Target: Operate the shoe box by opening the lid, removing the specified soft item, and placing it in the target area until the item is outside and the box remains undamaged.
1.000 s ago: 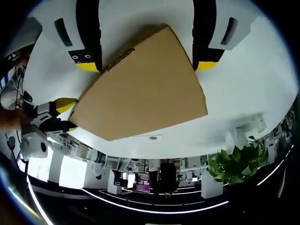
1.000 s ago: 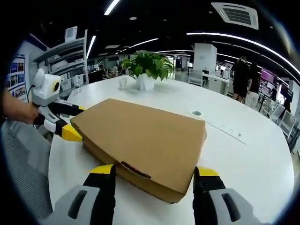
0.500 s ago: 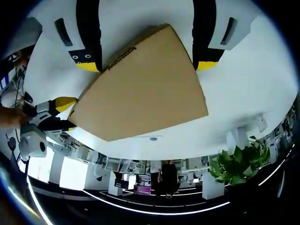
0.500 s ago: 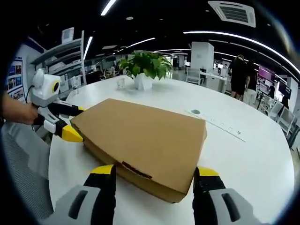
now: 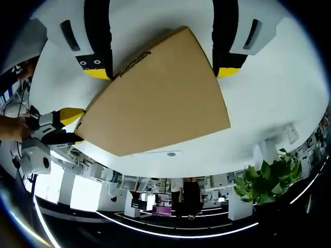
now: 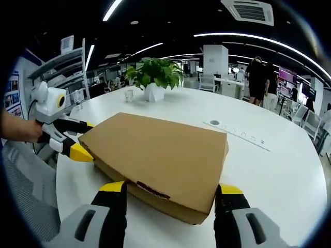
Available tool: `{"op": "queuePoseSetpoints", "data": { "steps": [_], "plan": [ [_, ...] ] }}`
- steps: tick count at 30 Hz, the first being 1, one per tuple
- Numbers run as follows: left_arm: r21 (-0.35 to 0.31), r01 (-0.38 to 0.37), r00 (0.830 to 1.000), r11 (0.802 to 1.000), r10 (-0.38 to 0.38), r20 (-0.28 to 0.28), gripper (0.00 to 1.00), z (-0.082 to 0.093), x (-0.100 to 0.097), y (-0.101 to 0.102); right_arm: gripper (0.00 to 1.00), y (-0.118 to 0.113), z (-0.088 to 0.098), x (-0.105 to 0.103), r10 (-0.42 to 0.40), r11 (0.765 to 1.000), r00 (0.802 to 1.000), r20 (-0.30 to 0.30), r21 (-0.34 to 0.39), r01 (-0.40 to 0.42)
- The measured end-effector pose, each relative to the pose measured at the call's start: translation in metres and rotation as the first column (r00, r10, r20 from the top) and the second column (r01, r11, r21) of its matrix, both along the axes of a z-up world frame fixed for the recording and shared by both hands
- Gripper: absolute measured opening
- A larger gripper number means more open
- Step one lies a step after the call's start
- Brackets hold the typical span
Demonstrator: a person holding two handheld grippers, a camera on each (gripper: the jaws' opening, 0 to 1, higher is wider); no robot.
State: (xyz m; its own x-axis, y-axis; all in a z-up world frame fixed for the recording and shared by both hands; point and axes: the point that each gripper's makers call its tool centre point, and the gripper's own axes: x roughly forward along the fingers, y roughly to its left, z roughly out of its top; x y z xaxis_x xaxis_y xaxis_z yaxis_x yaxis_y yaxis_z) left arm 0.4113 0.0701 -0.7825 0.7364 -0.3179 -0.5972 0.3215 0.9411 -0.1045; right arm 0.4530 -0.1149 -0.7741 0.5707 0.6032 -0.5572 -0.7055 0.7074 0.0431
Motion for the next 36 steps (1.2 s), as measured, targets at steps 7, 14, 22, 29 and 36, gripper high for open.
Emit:
{"op": "queuePoseSetpoints", "data": {
  "steps": [7, 14, 22, 29, 36],
  "plan": [
    [0.003, 0.022, 1.0, 1.0, -0.022, -0.013, 0.81, 0.0, -0.002, 0.003, 0.67, 0.004, 0.001, -0.007, -0.02, 1.0, 1.0, 0.002, 0.002, 0.02],
    [0.006, 0.049, 0.999, 0.999, -0.048, -0.024, 0.81, 0.0, -0.005, 0.009, 0.65, 0.007, 0.001, -0.014, -0.032, 0.999, 0.999, 0.0, -0.006, 0.032],
    [0.007, 0.089, 0.996, 0.996, -0.088, -0.03, 0.81, 0.0, -0.01, 0.018, 0.61, 0.01, -0.003, -0.029, 0.008, 0.996, 1.0, 0.02, -0.087, -0.006],
    [0.007, 0.119, 0.992, 0.993, -0.119, -0.034, 0.81, 0.001, -0.014, 0.026, 0.55, 0.013, -0.002, -0.035, -0.011, 0.997, 1.0, 0.01, -0.079, 0.011],
    [0.008, 0.148, 0.988, 0.989, -0.147, -0.038, 0.81, 0.001, -0.016, 0.034, 0.52, 0.019, -0.002, -0.044, -0.006, 0.995, 1.0, 0.012, -0.095, 0.008]
  ]
}}
